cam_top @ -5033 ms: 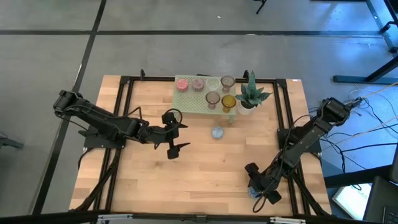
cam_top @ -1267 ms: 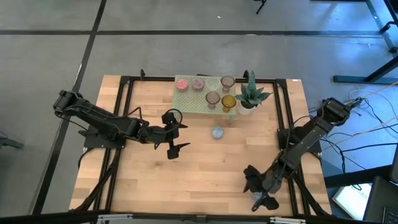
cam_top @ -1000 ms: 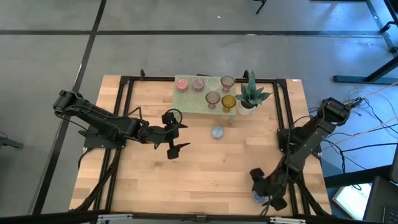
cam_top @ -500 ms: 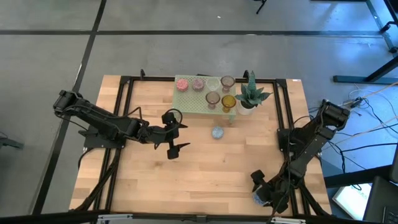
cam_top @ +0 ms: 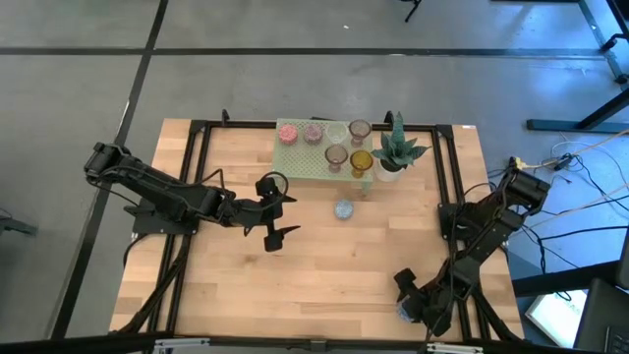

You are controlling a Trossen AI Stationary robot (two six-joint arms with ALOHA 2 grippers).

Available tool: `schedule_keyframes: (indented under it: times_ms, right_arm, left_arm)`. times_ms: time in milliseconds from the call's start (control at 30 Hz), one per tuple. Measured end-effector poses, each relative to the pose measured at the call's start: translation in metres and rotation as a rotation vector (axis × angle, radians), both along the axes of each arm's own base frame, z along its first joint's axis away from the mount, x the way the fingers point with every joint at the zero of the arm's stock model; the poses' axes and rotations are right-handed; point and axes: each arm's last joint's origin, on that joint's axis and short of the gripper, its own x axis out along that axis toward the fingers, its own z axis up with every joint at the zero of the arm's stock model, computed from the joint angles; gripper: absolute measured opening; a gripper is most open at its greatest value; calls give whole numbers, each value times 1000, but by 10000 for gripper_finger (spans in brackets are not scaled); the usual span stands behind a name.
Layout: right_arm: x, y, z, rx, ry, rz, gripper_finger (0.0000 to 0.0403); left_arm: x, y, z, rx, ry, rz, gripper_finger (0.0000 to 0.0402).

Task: Pick & Place candle stick holders
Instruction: Align the blue scented candle with the purple scented candle on the shelf

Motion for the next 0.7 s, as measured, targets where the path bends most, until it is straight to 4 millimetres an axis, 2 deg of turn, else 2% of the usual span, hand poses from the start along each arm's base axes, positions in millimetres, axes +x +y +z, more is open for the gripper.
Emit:
schedule_keyframes:
  times_ms: [100, 300, 500, 700]
  right_arm:
    - [1, 0, 0, 2, -9, -15, 296]
    - [7, -1, 0, 26, -32, -90, 299]
    - [25, -10, 2, 45, -110, -251, 325]
    - [49, -26, 4, 16, -185, -330, 297]
  left_arm:
    - [0, 0, 0, 0, 0, 0, 348]
    - [0, 0, 0, 0, 0, 0, 347]
    - [0, 0, 0, -2, -3, -1, 347]
    - [0, 0, 0, -2, -3, -1, 347]
